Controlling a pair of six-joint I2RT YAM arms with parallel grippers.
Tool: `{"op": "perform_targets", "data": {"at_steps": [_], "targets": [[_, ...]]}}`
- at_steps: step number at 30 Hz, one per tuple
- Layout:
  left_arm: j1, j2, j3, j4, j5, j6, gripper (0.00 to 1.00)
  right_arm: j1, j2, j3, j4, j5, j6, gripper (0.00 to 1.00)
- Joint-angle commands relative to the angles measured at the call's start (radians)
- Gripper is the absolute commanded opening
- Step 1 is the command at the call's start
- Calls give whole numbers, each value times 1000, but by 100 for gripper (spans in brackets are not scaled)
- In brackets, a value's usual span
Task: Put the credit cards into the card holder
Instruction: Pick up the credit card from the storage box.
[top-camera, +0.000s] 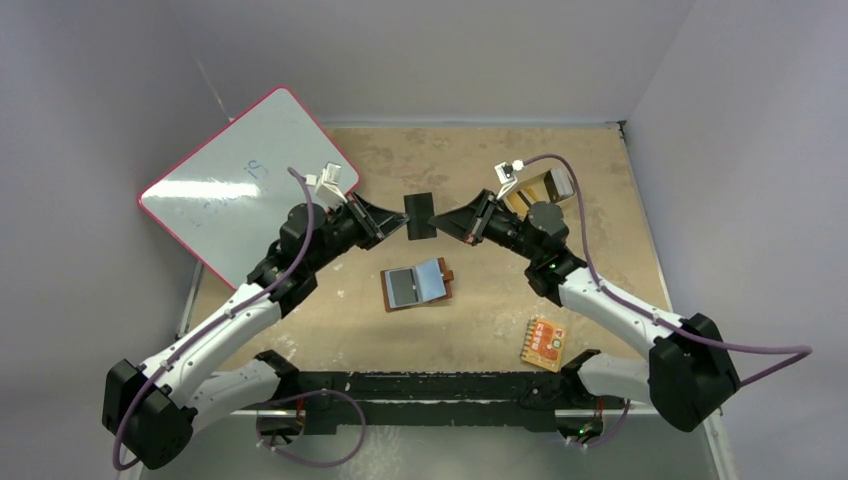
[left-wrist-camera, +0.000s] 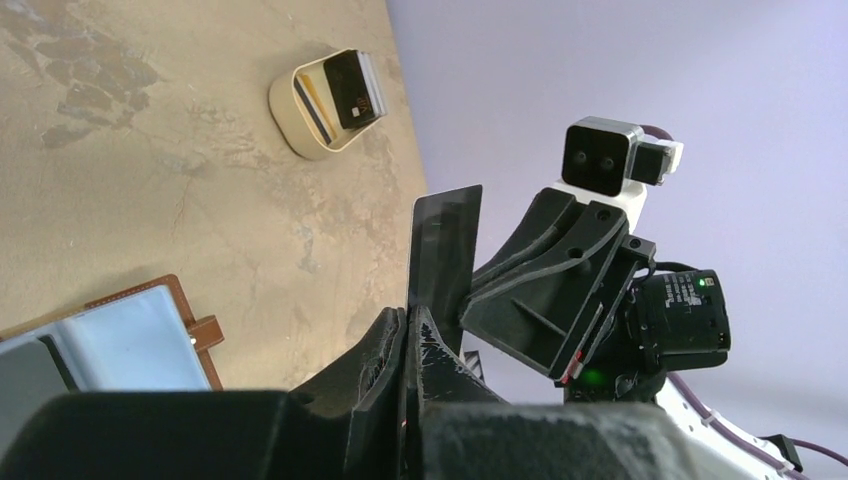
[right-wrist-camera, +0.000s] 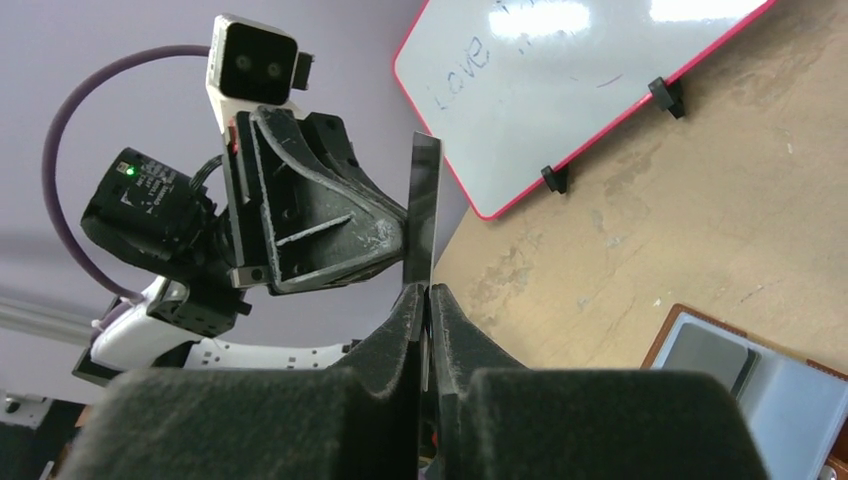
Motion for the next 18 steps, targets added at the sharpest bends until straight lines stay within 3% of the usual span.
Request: {"op": "perform_targets", "data": {"at_steps": [1, 10, 18], "targets": [[0, -1, 3, 93, 41, 2, 0, 9, -5, 25, -20, -39, -39, 11], [1, 5, -9, -60, 5, 81, 0, 10, -86, 71, -394, 176, -232, 42], [0, 41, -89, -113, -25, 95, 0, 13, 19, 92, -578, 270, -356, 48]]}}
